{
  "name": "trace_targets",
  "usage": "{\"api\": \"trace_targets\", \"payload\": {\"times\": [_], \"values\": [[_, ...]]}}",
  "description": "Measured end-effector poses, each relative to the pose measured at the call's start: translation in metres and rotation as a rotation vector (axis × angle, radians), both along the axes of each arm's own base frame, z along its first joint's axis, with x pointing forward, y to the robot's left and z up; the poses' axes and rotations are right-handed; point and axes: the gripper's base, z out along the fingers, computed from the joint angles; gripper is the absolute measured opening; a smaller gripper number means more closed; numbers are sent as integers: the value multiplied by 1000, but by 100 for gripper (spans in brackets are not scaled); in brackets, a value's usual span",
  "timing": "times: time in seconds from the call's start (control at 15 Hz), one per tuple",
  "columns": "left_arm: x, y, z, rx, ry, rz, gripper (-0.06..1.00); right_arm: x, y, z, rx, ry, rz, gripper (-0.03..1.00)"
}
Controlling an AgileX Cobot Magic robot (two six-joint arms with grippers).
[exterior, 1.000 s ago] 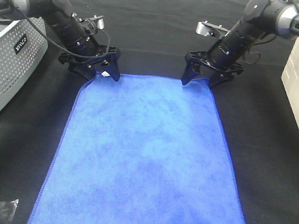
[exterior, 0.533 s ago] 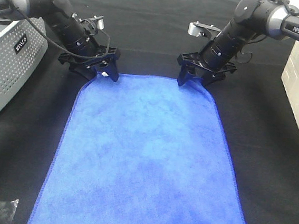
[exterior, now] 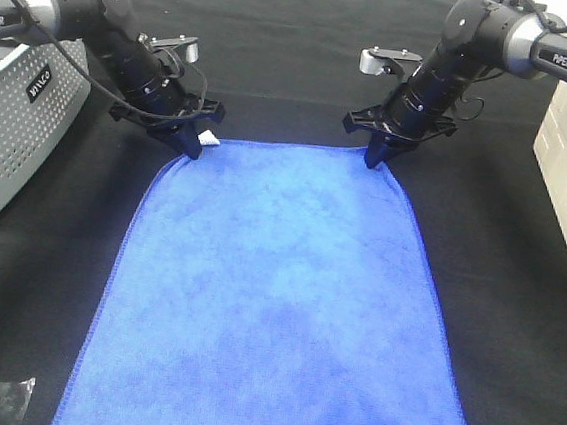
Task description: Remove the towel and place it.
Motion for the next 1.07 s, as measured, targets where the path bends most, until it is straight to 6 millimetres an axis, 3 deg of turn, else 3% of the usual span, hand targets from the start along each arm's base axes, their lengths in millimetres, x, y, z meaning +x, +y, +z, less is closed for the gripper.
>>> {"api": "trace_targets", "payload": {"times": [0.2, 0.53, 1.07], "values": [[7, 0, 11, 56, -78, -23, 0, 10, 0, 14, -36, -98, 27, 0], [32, 0, 57, 49, -351, 7, 0, 35, 0, 71, -57, -387, 19, 0], [50, 2, 77, 83, -643, -2, 0, 46, 0, 81, -47, -548, -11, 0]]}}
